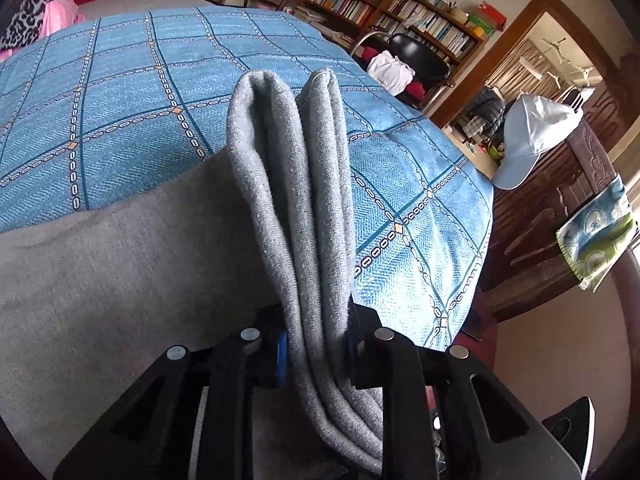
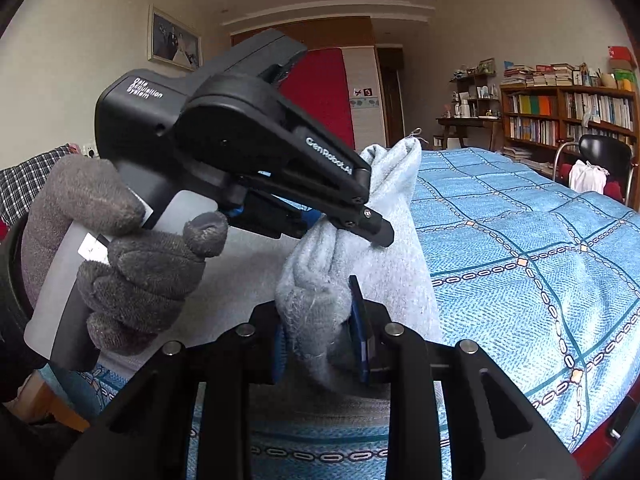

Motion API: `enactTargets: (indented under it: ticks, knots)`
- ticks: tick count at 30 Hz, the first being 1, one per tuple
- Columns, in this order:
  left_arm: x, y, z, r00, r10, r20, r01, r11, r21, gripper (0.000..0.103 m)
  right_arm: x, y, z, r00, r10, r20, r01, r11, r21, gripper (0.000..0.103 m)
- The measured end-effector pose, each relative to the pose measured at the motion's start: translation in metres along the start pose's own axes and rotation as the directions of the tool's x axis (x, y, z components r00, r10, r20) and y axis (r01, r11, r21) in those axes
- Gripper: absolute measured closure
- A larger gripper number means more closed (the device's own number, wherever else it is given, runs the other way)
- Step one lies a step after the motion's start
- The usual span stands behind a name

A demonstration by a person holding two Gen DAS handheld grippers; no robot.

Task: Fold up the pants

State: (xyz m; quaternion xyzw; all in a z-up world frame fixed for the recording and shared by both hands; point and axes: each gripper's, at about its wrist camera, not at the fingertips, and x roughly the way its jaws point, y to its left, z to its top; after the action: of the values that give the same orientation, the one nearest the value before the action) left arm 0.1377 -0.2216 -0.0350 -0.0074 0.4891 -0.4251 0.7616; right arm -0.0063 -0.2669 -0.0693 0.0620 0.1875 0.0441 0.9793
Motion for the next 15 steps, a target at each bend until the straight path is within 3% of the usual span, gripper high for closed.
enactTargets:
  ticks: [5, 10, 15]
  knots:
    - [-0.022, 0.005, -0.004, 0.999, 0.011, 0.05, -0.011, 1.0, 0.008, 0.085, -0.006, 0.008, -0.001, 1.0, 0.01, 0.013, -0.01, 1.0, -0.015, 0.047]
    - [-0.047, 0.012, -0.01, 0.995, 0.026, 0.098, -0.027, 1.0, 0.013, 0.085, -0.012, 0.017, -0.001, 0.998, 0.06, -0.002, -0.06, 0.997, -0.037, 0.045]
    - [-0.08, 0.033, -0.023, 0.988, 0.058, 0.141, -0.059, 0.998, -0.001, 0.085, -0.017, 0.023, 0.004, 0.973, 0.229, -0.042, -0.23, 0.973, -0.016, 0.045]
